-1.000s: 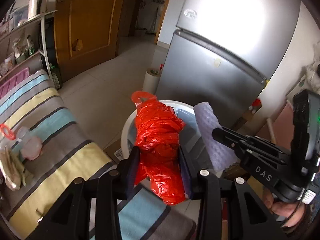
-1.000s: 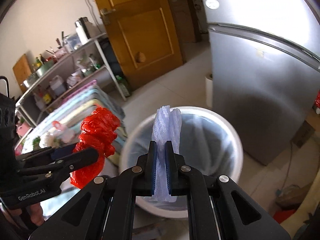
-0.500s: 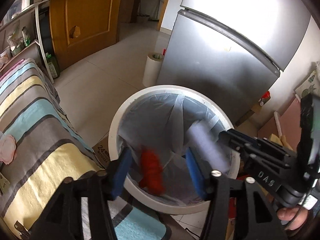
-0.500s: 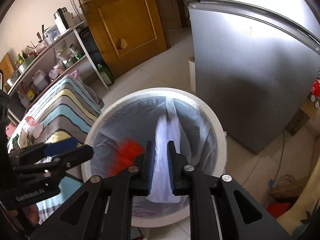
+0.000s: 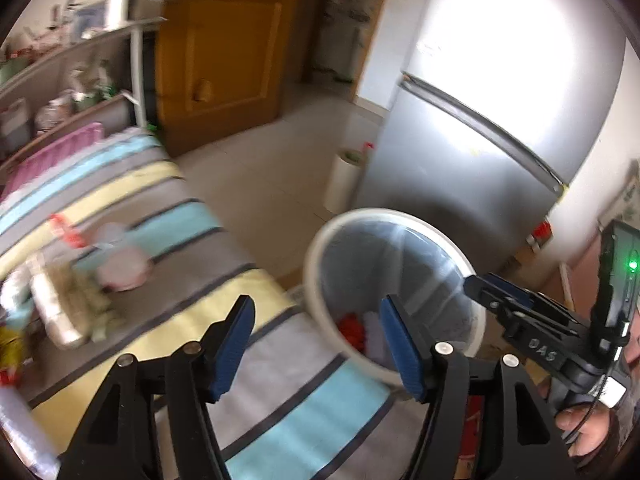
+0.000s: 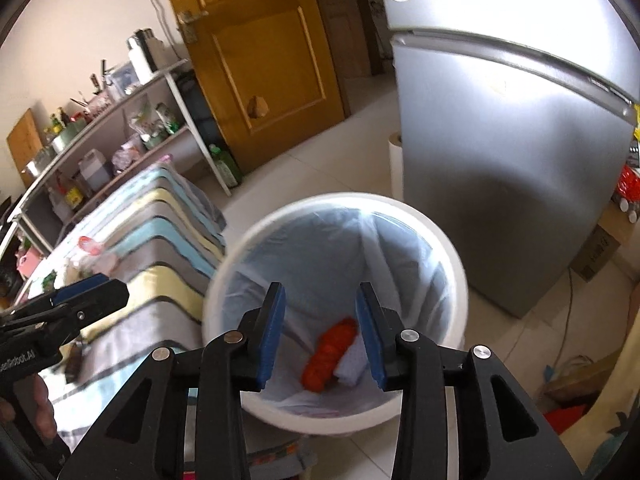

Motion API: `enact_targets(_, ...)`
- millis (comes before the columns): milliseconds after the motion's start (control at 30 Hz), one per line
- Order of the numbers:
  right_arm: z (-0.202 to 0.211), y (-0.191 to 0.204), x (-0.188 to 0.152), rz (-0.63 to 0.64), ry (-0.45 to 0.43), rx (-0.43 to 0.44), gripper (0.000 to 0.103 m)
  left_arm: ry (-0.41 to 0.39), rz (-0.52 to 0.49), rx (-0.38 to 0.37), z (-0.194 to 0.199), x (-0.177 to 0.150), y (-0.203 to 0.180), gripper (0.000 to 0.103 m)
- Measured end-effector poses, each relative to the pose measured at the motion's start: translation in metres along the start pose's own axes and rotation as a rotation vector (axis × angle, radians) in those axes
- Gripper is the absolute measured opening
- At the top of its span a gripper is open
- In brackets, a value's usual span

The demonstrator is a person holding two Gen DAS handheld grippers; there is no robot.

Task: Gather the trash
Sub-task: 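Grasp the white foam sleeve with the left tool while the right tool grasps the brown wrapper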

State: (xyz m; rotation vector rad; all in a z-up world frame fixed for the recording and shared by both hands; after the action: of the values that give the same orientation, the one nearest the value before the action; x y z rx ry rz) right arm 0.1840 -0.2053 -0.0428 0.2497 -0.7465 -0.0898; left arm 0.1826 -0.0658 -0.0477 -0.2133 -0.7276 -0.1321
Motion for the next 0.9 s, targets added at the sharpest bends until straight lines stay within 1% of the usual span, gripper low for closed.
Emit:
enact_targets(100, 0.013, 0.027, -0.001, 0.022, -0.033, 0.044, 0.038, -0.028, 0.042, 0.049, 0.021, -0.006, 0.028, 0.069)
enact_targets(200, 0.017, 0.05, -0.005, 0.037, -0.042, 0.079, 0.038, -0.052, 0.081, 0.089, 0.041, -0.016, 0.053, 0.07)
enact_targets(233, 0.018, 0.063, -0.007, 0.051, -0.042, 0.099, 0.038, -0.058, 0.088, 0.107, 0.047, -0.021, 0.063, 0.07)
enact_targets(333, 0.018, 0.09, -0.016, 0.093, -0.035, 0.134, 0.038, -0.075, 0.115, 0.195, 0.064, -0.033, 0.092, 0.07)
enact_targets(433, 0.015, 0.116, -0.027, 0.124, -0.021, 0.169, 0.038, -0.086, 0.17, 0.217, 0.079, -0.045, 0.12, 0.071)
enact_targets(533, 0.011, 0.141, -0.038, 0.156, -0.003, 0.205, 0.038, -0.089, 0.196, 0.288, 0.091, -0.062, 0.147, 0.071)
enact_targets(667, 0.003, 0.169, -0.051, 0.19, 0.028, 0.24, 0.038, -0.084, 0.27, 0.314, 0.101, -0.083, 0.18, 0.071)
enact_targets(733, -0.003, 0.185, -0.058, 0.212, 0.047, 0.259, 0.038, -0.085, 0.295, 0.337, 0.109, -0.093, 0.191, 0.071)
enact_targets(800, -0.008, 0.2, -0.065, 0.239, 0.066, 0.274, 0.038, -0.096, 0.321, 0.344, 0.114, -0.1, 0.202, 0.072)
enact_targets(900, -0.016, 0.221, -0.074, 0.272, 0.088, 0.293, 0.038, -0.086, 0.345, 0.365, 0.117, -0.108, 0.213, 0.072)
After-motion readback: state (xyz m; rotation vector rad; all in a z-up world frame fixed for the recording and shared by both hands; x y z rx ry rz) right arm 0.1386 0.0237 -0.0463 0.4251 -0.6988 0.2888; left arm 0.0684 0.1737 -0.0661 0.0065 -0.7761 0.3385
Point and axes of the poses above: each gripper's, at about its wrist camera, not at the fingertips, and z roughly against the way its jaws point, y to its left, x to its top, the point moved 8 cm from there along -z, roughly the way its jaws point, and after that the axes turned 5 degrees about x, right-handed, at the moved point
